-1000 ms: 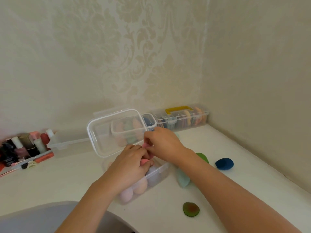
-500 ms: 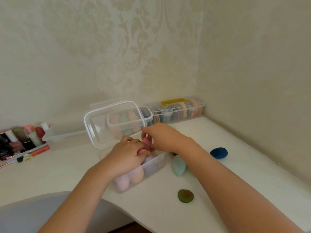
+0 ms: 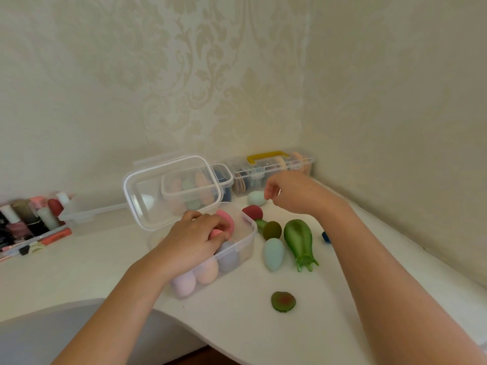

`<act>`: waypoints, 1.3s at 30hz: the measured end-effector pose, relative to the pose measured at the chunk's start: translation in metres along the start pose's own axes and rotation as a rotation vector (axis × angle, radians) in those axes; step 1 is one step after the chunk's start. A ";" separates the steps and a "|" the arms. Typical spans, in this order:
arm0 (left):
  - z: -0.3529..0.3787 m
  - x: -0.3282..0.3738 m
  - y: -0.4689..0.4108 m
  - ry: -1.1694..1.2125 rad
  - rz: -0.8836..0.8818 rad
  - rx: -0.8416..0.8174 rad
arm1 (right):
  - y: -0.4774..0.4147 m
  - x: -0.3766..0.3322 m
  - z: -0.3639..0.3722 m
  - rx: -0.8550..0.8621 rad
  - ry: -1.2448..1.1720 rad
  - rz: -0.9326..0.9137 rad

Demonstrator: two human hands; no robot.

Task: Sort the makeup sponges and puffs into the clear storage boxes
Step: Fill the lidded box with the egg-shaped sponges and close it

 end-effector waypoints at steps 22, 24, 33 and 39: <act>-0.004 0.009 0.001 -0.148 0.004 -0.093 | -0.044 0.025 0.052 0.154 -0.216 0.012; -0.004 0.009 0.001 -0.149 0.005 -0.100 | -0.036 0.018 0.037 0.242 -0.333 -0.001; -0.005 0.008 0.002 -0.124 0.020 -0.101 | 0.015 -0.058 0.013 -0.143 -0.019 -0.284; -0.003 0.002 0.001 -0.011 0.033 -0.040 | 0.011 -0.076 0.037 -0.143 0.192 -0.312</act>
Point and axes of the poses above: each hand's wrist, its own y-axis away from the middle knuckle, its own z-axis out of the palm, x = y × z, the point moved 2 cm from there along -y, towards the middle knuckle, and after that the axes turned 2 degrees about -x, right-handed, at the moved point
